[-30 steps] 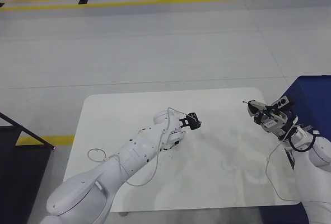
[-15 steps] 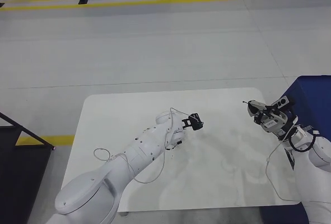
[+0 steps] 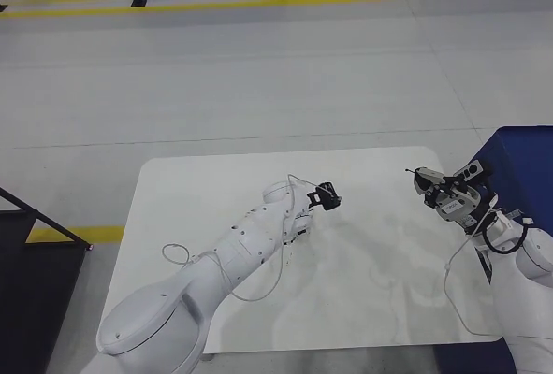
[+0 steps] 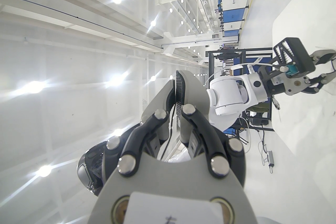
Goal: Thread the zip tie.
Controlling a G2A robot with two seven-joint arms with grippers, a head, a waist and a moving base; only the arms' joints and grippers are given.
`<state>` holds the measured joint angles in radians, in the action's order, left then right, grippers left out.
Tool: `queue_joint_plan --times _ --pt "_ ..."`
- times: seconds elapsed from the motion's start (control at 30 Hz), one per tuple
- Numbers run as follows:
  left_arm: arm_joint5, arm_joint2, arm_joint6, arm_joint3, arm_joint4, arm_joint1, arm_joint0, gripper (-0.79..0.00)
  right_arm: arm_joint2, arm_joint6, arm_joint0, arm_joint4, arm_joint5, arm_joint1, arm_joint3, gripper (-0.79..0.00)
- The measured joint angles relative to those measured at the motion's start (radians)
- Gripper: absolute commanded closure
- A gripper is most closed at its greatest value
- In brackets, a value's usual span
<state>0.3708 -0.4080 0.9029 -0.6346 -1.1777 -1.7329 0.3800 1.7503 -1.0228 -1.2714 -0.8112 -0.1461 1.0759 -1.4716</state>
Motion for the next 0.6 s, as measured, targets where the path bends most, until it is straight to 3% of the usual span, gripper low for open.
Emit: queue_joint_plan --times 0.3,0.6 --pt "-0.094 0.029 -0.019 0.041 -0.103 -0.027 0.021 -0.145 0.0 0.0 0.0 0.0 0.0 0.0 0.0 0.0" --pt "-0.022 0.008 -0.027 0.116 -0.057 -0.059 0.017 -0.126 0.0 0.0 0.0 0.0 0.0 0.0 0.0 0.0"
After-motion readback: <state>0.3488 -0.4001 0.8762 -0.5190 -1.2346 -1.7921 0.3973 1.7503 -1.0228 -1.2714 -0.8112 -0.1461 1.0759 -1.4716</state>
